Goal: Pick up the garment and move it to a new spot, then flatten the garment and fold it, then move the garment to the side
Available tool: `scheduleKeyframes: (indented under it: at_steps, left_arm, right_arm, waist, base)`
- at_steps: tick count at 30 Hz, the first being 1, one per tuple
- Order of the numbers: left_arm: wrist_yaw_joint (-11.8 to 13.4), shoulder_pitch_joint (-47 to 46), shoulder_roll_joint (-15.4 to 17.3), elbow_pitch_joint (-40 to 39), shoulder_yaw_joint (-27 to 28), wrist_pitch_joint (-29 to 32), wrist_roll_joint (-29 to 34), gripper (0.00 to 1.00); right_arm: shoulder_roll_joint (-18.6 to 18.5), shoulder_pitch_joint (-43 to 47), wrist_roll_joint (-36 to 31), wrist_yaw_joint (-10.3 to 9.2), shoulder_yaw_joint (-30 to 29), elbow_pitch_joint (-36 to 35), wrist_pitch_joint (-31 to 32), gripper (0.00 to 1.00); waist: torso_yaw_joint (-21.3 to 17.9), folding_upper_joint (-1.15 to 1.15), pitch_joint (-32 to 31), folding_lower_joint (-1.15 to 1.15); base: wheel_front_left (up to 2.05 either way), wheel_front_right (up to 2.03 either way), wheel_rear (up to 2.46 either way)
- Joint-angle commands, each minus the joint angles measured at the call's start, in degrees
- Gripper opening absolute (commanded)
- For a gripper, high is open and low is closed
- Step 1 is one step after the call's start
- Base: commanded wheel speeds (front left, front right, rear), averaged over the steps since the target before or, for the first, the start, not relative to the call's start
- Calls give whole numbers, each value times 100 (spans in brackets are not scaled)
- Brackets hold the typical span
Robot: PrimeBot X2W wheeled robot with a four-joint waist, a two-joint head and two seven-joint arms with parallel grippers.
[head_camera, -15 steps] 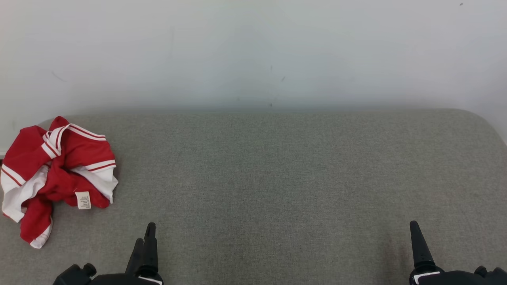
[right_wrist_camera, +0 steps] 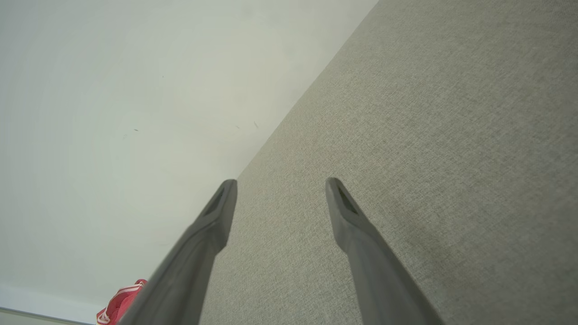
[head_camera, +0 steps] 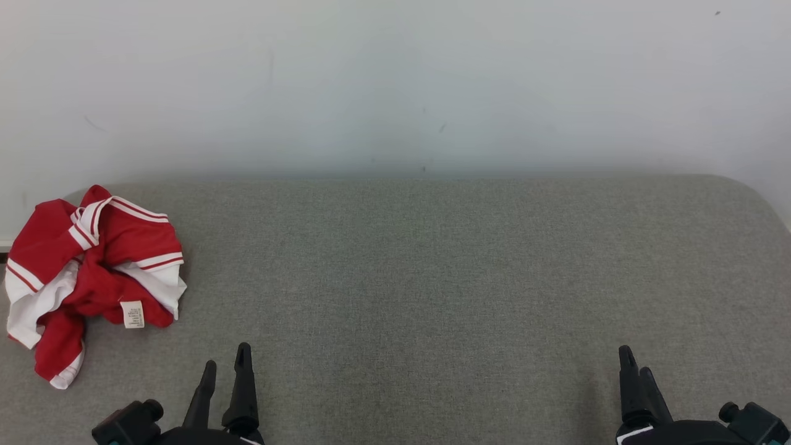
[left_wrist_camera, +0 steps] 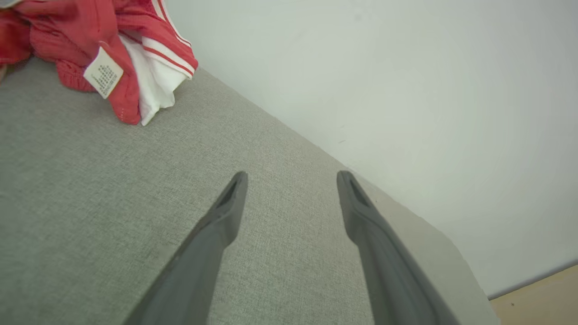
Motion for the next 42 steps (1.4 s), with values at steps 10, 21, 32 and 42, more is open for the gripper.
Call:
scheduleKeyframes:
  at_steps: [10,21,32,42]
  left_arm:
    - [173,139,104,362,104,-360,1560,100]
    - [181,201,106,460,83,-481,2096,100]
    - [99,203,84,649,46,-613,2501,100]
    - [74,159,46,746,88,-717,2674,100]
  right_arm:
    - [-57,-128,-2160,-6,75,166,-184,100]
    - [-61,-21,-2871,-7,86,33,-113,100]
    - [-63,41,-3422,-7,119,23,-144,100]
    - [-67,48,-3803,-8,182,113,-219,100]
  waist:
    - [12,0,-144,0]
    - [-10,0,-220,0]
    - [-11,0,-286,0]
    - [2,0,-317,0]
  base:
    - [0,0,0]
    - [0,0,0]
    - [0,0,0]
    - [0,0,0]
